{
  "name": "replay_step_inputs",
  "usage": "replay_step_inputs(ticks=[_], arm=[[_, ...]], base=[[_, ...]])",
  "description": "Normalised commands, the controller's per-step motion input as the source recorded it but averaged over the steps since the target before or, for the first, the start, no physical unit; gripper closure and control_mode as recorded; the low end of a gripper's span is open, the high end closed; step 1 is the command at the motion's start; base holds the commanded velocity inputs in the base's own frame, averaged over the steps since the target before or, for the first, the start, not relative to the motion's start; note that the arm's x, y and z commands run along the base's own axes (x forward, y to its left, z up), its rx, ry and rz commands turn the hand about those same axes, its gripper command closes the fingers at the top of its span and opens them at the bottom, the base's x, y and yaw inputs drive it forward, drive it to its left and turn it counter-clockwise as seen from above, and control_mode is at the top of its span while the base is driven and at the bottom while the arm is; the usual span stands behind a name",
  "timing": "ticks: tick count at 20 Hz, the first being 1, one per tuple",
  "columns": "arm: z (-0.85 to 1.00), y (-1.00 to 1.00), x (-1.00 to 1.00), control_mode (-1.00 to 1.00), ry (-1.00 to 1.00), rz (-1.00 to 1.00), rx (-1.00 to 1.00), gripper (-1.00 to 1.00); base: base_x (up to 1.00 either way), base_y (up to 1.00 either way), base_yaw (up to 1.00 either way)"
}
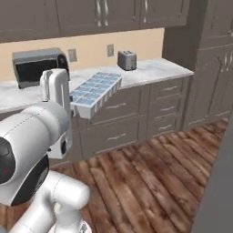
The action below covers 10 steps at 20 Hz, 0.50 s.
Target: Open the freezer door, pick up the ice cube tray from the freezer, and place it on the dining counter.
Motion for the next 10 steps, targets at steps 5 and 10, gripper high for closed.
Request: replay_step_inputs(ticks=[5,10], arm=[[0.00,0.00,0.00,1.00,0.00,0.00,0.00,1.00],[0.00,0.00,0.00,1.00,0.00,0.00,0.00,1.00]], base=[[-0.16,0.00,1.00],[-0.16,0.00,1.00]])
